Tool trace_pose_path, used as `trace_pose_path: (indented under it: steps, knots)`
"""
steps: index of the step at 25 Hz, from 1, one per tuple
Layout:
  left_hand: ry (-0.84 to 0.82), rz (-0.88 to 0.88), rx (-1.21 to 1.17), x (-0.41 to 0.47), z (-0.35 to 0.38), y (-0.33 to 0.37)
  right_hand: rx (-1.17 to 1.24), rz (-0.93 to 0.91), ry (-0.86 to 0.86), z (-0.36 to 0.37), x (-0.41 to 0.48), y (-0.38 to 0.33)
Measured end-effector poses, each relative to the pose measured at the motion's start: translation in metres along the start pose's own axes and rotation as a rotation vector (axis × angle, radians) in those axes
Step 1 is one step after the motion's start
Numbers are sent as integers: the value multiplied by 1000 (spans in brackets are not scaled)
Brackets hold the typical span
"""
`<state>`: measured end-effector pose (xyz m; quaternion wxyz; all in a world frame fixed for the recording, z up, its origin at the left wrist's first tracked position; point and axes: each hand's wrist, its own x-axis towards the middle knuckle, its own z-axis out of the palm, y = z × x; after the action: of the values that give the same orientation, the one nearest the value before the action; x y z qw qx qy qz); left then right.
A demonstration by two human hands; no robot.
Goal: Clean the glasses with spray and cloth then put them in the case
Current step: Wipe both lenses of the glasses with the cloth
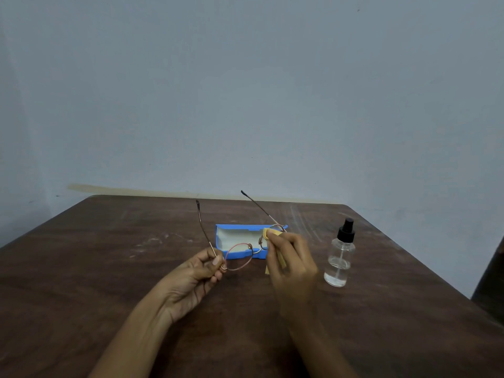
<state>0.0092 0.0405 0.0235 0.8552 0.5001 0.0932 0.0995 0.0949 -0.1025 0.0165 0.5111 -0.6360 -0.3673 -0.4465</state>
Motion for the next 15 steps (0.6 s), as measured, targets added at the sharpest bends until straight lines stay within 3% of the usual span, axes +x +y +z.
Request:
trace_pose_path:
  steps: [15]
  knots:
    - [-48, 14, -111, 0, -6, 2, 0, 180, 40, -2, 1, 5]
